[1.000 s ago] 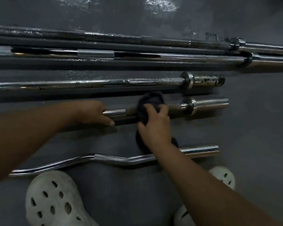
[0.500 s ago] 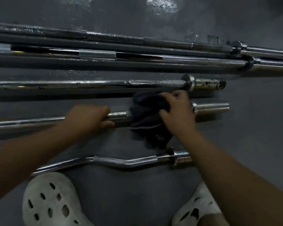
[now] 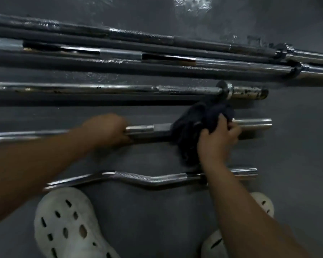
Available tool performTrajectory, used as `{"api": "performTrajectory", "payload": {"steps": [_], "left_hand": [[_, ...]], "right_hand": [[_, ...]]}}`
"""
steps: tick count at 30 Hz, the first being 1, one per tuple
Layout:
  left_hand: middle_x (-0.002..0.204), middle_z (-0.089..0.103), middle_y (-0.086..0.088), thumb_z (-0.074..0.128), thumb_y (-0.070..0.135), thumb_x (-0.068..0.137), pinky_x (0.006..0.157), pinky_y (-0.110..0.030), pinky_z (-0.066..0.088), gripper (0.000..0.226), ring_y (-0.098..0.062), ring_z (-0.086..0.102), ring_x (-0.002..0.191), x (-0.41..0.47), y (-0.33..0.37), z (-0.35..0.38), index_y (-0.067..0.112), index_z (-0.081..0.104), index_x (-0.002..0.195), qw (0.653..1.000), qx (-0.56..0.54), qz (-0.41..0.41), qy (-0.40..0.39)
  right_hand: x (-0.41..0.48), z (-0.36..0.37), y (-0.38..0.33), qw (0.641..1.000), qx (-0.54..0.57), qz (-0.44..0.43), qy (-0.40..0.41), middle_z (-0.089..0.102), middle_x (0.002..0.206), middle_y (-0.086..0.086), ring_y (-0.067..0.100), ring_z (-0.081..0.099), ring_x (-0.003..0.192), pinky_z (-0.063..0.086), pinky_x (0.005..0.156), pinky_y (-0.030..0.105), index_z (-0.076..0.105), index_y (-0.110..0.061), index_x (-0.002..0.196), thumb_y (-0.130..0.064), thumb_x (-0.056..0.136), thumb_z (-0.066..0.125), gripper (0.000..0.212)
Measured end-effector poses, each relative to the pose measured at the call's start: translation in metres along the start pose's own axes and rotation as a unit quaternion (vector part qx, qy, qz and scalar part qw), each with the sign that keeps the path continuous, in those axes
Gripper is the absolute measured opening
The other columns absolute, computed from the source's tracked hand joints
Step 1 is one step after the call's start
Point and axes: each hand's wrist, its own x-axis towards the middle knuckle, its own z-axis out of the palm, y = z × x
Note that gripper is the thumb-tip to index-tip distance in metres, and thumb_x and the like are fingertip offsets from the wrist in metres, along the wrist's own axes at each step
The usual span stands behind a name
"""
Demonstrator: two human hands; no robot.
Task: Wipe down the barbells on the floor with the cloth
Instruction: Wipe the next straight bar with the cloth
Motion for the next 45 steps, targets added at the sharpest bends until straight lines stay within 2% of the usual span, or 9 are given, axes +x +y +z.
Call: {"api": "performTrajectory", "payload": {"steps": [6,10,17,22,26,33,37,42,45], "left_hand": [[0.085,0.069,-0.002,0.068,0.053,0.079,0.06,-0.03,0.05,0.036,-0.021,0.066,0.073,0.012,-0.006,-0.02,0.023,0.062,0.098,0.998,-0.045,-0.013,-0.049],[0.102,0.068,0.0,0.061,0.057,0.083,0.065,-0.032,0.045,0.037,-0.027,0.066,0.093,-0.022,-0.003,0.019,0.026,0.048,0.099,0.975,0.087,-0.006,0.203],[0.093,0.065,0.003,0.068,0.06,0.08,0.069,-0.025,0.038,0.032,-0.015,0.059,0.081,0.007,-0.016,-0.024,0.032,0.053,0.08,0.989,-0.098,0.022,-0.107],[0.089,0.069,-0.003,0.071,0.054,0.078,0.058,-0.031,0.042,0.037,-0.029,0.067,0.079,-0.024,-0.009,0.027,0.024,0.056,0.093,0.964,0.086,0.029,0.248],[0.094,0.068,0.0,0.064,0.071,0.076,0.073,-0.028,0.046,0.049,-0.021,0.064,0.087,0.002,-0.017,-0.012,0.027,0.063,0.099,0.991,-0.092,0.017,-0.093],[0.094,0.068,-0.005,0.066,0.06,0.081,0.064,-0.032,0.047,0.04,-0.029,0.066,0.087,-0.027,-0.002,0.015,0.024,0.054,0.094,0.974,0.062,0.022,0.219],[0.092,0.064,0.002,0.066,0.065,0.079,0.069,-0.026,0.039,0.042,-0.018,0.061,0.084,0.0,-0.013,-0.015,0.026,0.063,0.098,0.991,-0.098,-0.005,-0.092],[0.103,0.068,-0.002,0.061,0.057,0.085,0.067,-0.031,0.044,0.037,-0.027,0.066,0.094,-0.03,-0.003,0.008,0.026,0.057,0.103,0.977,0.081,-0.005,0.196],[0.092,0.066,0.001,0.064,0.064,0.081,0.067,-0.029,0.043,0.038,-0.025,0.064,0.087,-0.015,-0.005,0.003,0.029,0.057,0.092,0.995,-0.044,0.012,0.086]], "right_hand": [[-0.041,0.008,-0.064,0.938,-0.043,-0.298,-0.175,0.037,0.136,0.006,0.031,0.043,0.119,0.048,0.095,0.037,0.059,-0.035,0.13,-0.016,0.078,0.066,0.056],[0.029,-0.028,-0.002,0.979,-0.061,-0.166,-0.102,0.034,0.144,0.014,0.032,0.041,0.131,0.032,0.11,0.028,0.059,-0.023,0.136,-0.007,0.08,0.063,0.059],[-0.043,0.018,-0.055,0.974,-0.105,-0.161,-0.122,0.024,0.149,0.009,0.036,0.023,0.133,0.044,0.098,0.043,0.051,-0.034,0.13,-0.031,0.079,0.073,0.055],[0.034,-0.025,-0.012,0.946,-0.109,-0.251,-0.171,0.045,0.126,0.008,0.032,0.052,0.111,0.049,0.096,0.04,0.06,-0.029,0.124,-0.016,0.079,0.07,0.047],[0.0,-0.004,-0.017,0.998,-0.035,-0.007,-0.056,0.041,0.136,0.015,0.038,0.05,0.115,0.041,0.097,0.035,0.055,-0.026,0.132,-0.017,0.087,0.062,0.046],[0.02,-0.02,-0.014,0.963,-0.061,-0.212,-0.152,0.045,0.126,0.01,0.03,0.054,0.113,0.046,0.101,0.035,0.065,-0.026,0.123,-0.007,0.078,0.064,0.049],[0.017,-0.012,-0.001,0.996,-0.025,-0.034,-0.08,0.037,0.142,0.012,0.034,0.037,0.131,0.034,0.108,0.035,0.058,-0.025,0.133,-0.029,0.082,0.071,0.052],[-0.011,-0.002,-0.046,0.947,-0.078,-0.256,-0.178,0.04,0.129,0.005,0.032,0.043,0.116,0.047,0.091,0.038,0.056,-0.032,0.12,-0.024,0.077,0.071,0.046],[0.035,-0.026,0.003,0.935,-0.143,-0.28,-0.165,0.042,0.134,0.008,0.034,0.047,0.12,0.047,0.1,0.041,0.057,-0.03,0.126,-0.014,0.073,0.074,0.058]]}}
